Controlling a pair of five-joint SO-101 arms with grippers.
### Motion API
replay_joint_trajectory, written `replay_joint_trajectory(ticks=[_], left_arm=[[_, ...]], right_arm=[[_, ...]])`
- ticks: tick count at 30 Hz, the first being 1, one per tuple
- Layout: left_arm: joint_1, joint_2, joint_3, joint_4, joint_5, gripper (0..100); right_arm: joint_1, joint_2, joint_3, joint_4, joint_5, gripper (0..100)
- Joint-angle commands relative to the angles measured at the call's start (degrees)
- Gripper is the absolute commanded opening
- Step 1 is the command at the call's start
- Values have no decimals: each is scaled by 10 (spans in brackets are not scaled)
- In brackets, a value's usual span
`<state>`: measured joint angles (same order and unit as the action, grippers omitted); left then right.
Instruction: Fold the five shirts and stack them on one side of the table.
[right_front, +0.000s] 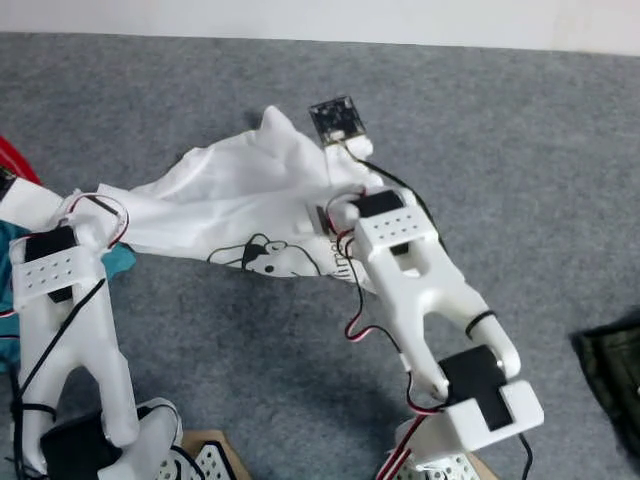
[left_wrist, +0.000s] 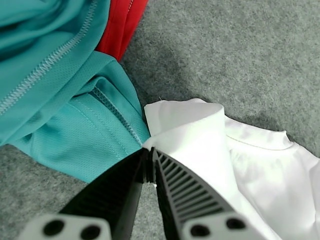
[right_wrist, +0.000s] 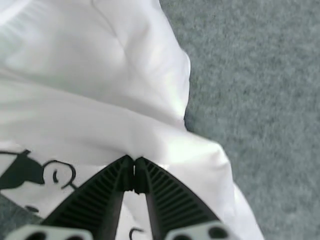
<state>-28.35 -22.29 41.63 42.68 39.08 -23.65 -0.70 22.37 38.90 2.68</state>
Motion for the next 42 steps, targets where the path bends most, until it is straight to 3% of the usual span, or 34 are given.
replay_joint_trajectory(ticks=[1,8,15,23,35,38,42], left_arm=[[15,-15,-2,-10,-2,11],[15,-15,-2,-10,-2,11],[15,-15,-2,-10,-2,11],[15,-15,-2,-10,-2,11],[15,-15,1,-10,-21,11],[15,-15,2,-10,-21,11],[15,-15,3,-10,-21,11]], right_arm=[[-28,-38,12,3,-4,55],[-38,-38,27,2,-3,222],[-39,-37,58,3,-3,231],[-97,-37,94,1,-2,231],[-21,54,57,-55,44,228],[-20,63,36,-38,44,201],[-10,61,28,-33,45,29]])
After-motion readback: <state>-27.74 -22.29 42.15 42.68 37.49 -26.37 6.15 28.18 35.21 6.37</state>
